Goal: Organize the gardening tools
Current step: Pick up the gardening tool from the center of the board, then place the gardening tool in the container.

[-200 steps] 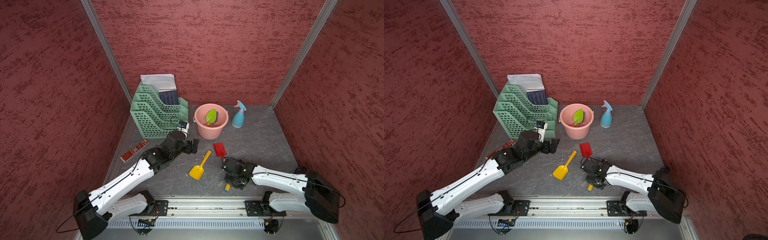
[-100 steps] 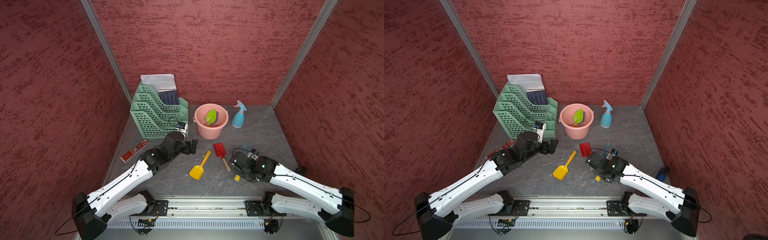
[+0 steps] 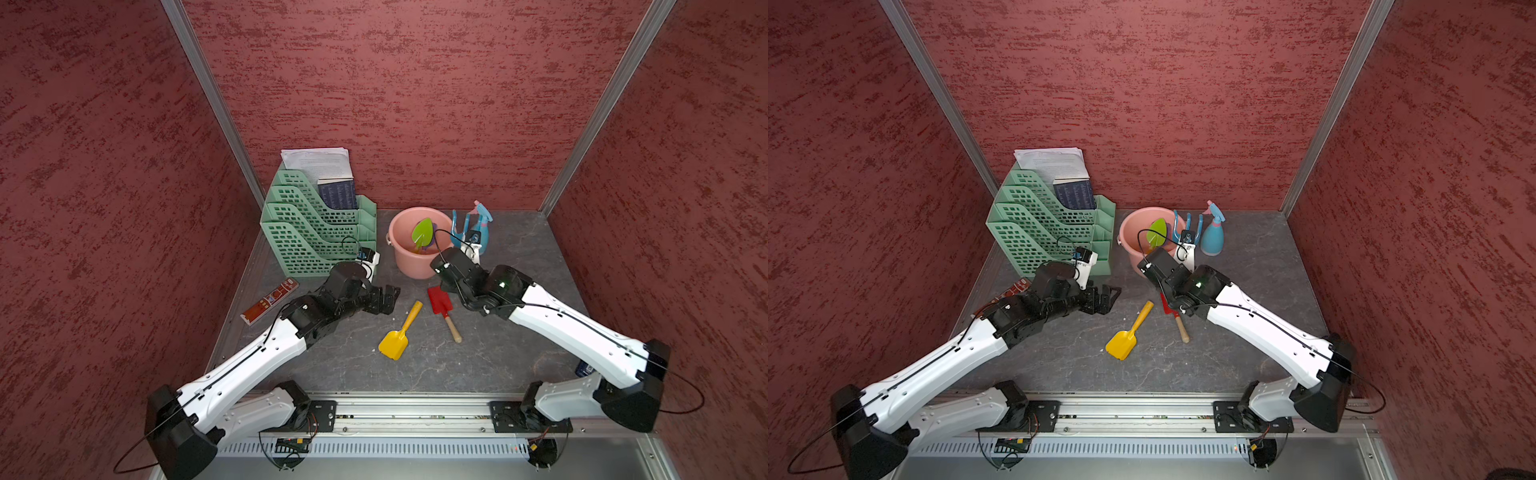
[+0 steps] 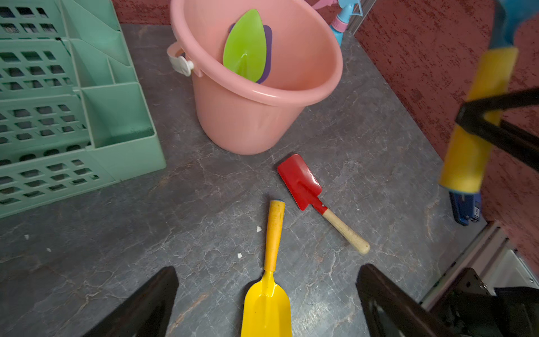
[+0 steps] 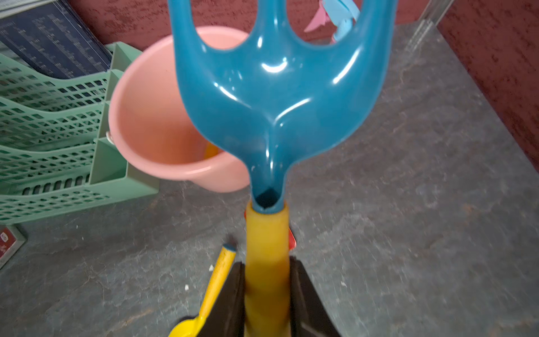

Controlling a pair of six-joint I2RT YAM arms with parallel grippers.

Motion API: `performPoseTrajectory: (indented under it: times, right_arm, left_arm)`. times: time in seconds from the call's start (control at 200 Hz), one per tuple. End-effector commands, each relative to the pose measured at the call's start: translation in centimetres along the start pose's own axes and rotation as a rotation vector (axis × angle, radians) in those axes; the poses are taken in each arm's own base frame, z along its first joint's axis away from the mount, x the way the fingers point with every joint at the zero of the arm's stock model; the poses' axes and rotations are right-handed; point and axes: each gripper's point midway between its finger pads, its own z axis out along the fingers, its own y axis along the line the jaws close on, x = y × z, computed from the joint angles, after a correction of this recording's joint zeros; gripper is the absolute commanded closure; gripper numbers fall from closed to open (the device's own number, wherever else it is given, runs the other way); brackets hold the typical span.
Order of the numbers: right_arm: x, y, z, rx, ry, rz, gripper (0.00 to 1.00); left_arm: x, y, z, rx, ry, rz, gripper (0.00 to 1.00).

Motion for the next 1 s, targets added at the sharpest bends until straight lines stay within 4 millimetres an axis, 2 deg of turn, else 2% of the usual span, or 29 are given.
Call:
performPoseTrajectory:
  times: [0.0, 0.02, 0.04, 0.105, 0.265, 0.46, 0.591, 0.776, 0.996]
  right_arm:
    - [-6.1, 2.3, 0.8, -0.068, -0.172, -0.037, 1.00]
    - [-6.9, 2.5, 0.8, -0.084, -0.188, -0.033, 1.00]
    - [-6.9, 3.0, 1.9, -0.085, -0.185, -0.046, 1.00]
    - [-8.2, 3.9, 3.2, -0.109, -0.219, -0.047, 1.00]
    - [-11.1, 6.0, 5.5, -0.161, -0.309, -0.063, 1.00]
    - [-12.5, 7.9, 9.2, -0.198, -0.346, -0.066, 1.00]
    - [-12.1, 9.1, 11.8, -0.209, -0.343, -0.089, 1.00]
    - [-9.8, 10.4, 15.3, -0.213, -0.292, -0.116, 1.00]
    - [-7.6, 10.2, 17.2, -0.212, -0.262, -0.084, 1.00]
  left_arm:
    - [1.2, -1.1, 0.2, 0.093, 0.060, -0.001, 0.00]
    - [1.2, -1.2, 0.2, 0.101, 0.061, -0.003, 0.00]
    - [1.3, -1.2, 0.2, 0.106, 0.064, -0.007, 0.00]
    - [1.4, -1.2, 0.2, 0.128, 0.066, -0.018, 0.00]
    - [1.8, -0.6, 0.3, 0.145, 0.066, -0.056, 0.00]
    - [2.1, -0.2, 0.1, 0.167, 0.073, -0.077, 0.00]
    - [2.5, 0.1, 0.1, 0.172, 0.086, -0.094, 0.00]
    - [2.6, 0.6, -0.3, 0.165, 0.082, -0.106, 0.00]
    - [2.7, 0.9, -0.4, 0.155, 0.081, -0.118, 0.00]
